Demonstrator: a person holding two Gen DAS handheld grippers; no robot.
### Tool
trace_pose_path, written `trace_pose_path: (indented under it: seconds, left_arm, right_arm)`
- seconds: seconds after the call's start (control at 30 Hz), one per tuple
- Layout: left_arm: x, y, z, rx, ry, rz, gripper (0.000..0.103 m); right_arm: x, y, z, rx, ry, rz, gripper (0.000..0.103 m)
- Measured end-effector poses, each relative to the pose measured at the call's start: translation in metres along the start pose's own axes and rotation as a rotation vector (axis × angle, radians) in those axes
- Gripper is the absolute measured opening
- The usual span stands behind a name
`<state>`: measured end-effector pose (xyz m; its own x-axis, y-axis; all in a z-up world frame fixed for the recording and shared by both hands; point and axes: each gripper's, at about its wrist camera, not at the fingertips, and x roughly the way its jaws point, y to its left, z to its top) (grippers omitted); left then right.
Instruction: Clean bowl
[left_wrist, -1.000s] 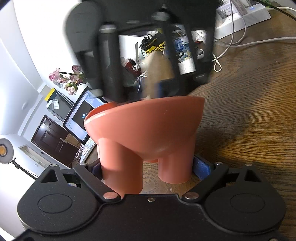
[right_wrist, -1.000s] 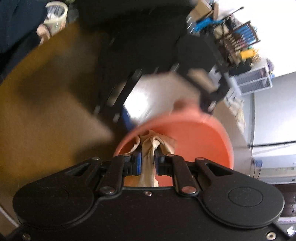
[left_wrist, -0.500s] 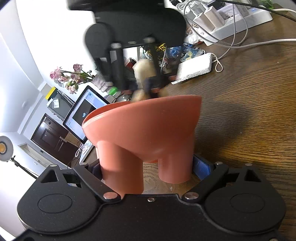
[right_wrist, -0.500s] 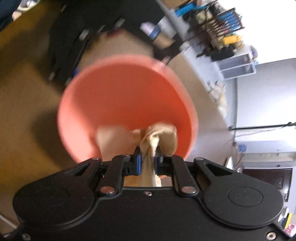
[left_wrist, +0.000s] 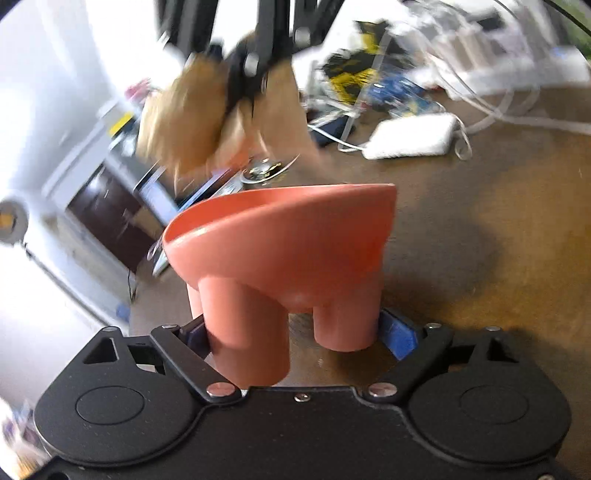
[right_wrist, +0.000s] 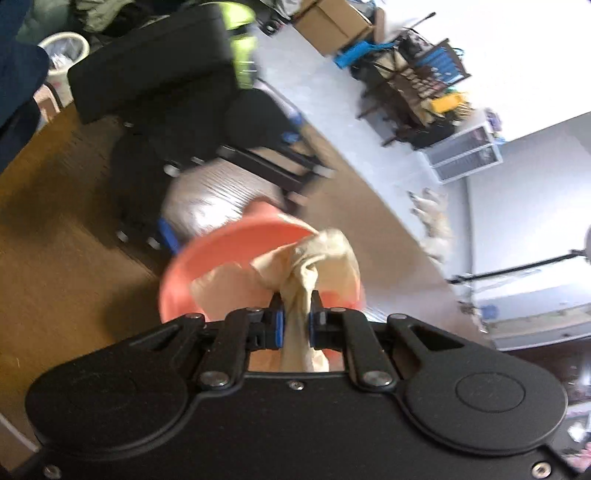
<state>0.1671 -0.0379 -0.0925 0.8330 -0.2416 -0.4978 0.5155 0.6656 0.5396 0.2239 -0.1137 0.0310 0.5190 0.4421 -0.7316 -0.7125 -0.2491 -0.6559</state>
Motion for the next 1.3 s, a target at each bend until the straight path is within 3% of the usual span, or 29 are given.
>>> trace_pose_path:
  seconds: [0.13,0.27,0.37,0.43,0.5,0.57,0.6,0.8,0.97,1.03,1.13,1.3]
  left_arm:
    - [0.004,0.004,0.003,-0.215,0.051,0.001,0.088]
    - [0.01,0.015,0.0,-0.42,0.08,-0.012,0.087]
    - [0.008,0.023,-0.002,-0.504,0.093,0.007,0.087]
    - [0.01,0.024,0.0,-0.543,0.096,0.042,0.088]
    - [0.013,0.023,0.002,-0.552,0.1,0.063,0.088]
    - [0.018,0.023,0.004,-0.558,0.104,0.075,0.088]
    - [0.019,0.023,0.005,-0.563,0.104,0.075,0.088]
    - [0.046,0.033,0.017,-0.627,0.11,0.094,0.088]
    - [0.068,0.042,0.026,-0.653,0.138,0.118,0.089]
    - [0.067,0.042,0.025,-0.66,0.169,0.141,0.101]
    - [0.046,0.03,0.02,-0.641,0.183,0.125,0.103]
    - [-0.007,0.009,0.005,-0.668,0.183,0.123,0.103]
  right_arm:
    - [-0.006,-0.015,-0.009,-0.05,0.144,-0.063,0.014]
    - [0.039,-0.019,-0.029,-0.083,0.278,-0.027,0.014]
    - [0.08,-0.015,-0.051,-0.116,0.354,0.006,0.014]
    - [0.097,-0.007,-0.065,-0.114,0.394,0.034,0.025]
    - [0.111,-0.004,-0.079,-0.103,0.439,0.074,0.058]
    - [0.124,0.0,-0.085,-0.13,0.457,0.078,0.073]
    - [0.13,0.002,-0.085,-0.138,0.462,0.074,0.076]
    - [0.061,0.006,-0.086,-0.173,0.437,-0.025,0.081]
    - [-0.021,0.012,-0.053,-0.22,0.409,-0.156,0.088]
    - [-0.05,0.025,-0.046,-0.235,0.403,-0.252,0.09]
    - [-0.071,0.046,-0.034,-0.235,0.372,-0.335,0.091]
    - [-0.1,0.093,-0.012,-0.032,0.233,-0.352,0.096]
